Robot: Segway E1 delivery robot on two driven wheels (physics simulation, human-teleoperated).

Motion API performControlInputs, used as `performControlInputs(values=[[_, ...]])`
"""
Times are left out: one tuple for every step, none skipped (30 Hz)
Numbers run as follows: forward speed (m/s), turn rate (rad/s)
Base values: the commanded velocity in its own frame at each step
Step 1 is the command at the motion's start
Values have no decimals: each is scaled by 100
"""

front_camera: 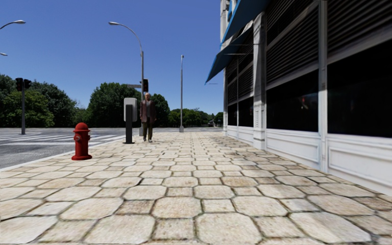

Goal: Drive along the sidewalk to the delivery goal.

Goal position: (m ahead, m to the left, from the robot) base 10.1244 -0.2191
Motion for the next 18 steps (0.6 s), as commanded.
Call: performControlInputs(values=[[187,0],[187,0],[187,0],[187,0],[187,0],[187,0],[187,0],[187,0],[187,0],[187,0],[187,0],[187,0],[187,0],[187,0],[186,0],[186,0],[186,0],[186,0]])
